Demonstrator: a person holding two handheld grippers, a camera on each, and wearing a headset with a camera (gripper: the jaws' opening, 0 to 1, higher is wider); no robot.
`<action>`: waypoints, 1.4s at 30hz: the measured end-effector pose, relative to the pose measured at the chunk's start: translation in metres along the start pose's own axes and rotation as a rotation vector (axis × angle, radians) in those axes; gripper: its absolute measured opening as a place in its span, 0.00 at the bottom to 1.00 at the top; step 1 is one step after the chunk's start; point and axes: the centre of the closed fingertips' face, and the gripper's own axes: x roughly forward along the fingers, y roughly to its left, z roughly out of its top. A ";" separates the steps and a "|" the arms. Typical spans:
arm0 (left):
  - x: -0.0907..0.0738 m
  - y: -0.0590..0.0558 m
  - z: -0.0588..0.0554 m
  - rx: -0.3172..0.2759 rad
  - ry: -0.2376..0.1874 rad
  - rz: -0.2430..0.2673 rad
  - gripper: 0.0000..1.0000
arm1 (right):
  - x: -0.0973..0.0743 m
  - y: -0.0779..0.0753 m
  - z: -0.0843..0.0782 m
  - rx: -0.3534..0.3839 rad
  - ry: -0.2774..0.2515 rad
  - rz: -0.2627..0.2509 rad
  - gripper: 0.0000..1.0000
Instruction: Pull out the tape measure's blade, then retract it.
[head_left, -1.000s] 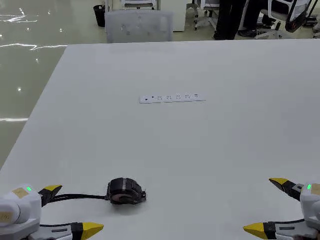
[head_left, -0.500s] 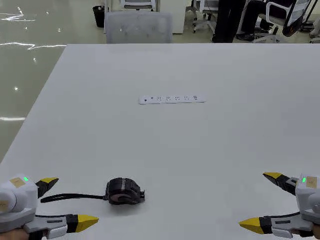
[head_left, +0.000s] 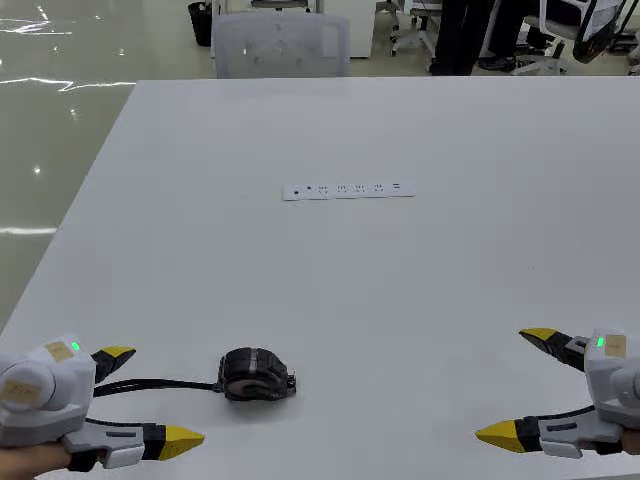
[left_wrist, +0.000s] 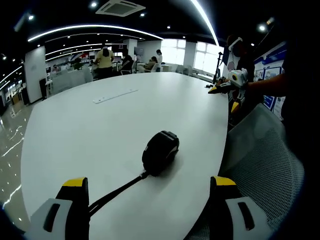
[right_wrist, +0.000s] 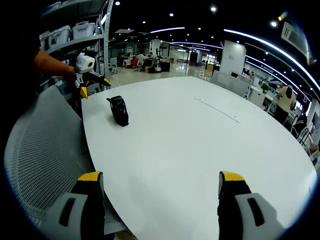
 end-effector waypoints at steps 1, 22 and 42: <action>0.001 0.001 0.002 0.003 -0.001 0.000 1.00 | 0.001 0.001 0.002 -0.002 0.000 0.004 0.97; 0.022 -0.012 0.017 0.210 0.137 -0.135 0.96 | 0.035 0.016 0.020 -0.082 0.024 0.084 0.99; 0.059 -0.027 0.027 0.413 0.283 -0.257 0.90 | 0.066 0.041 0.055 -0.184 -0.022 0.204 0.98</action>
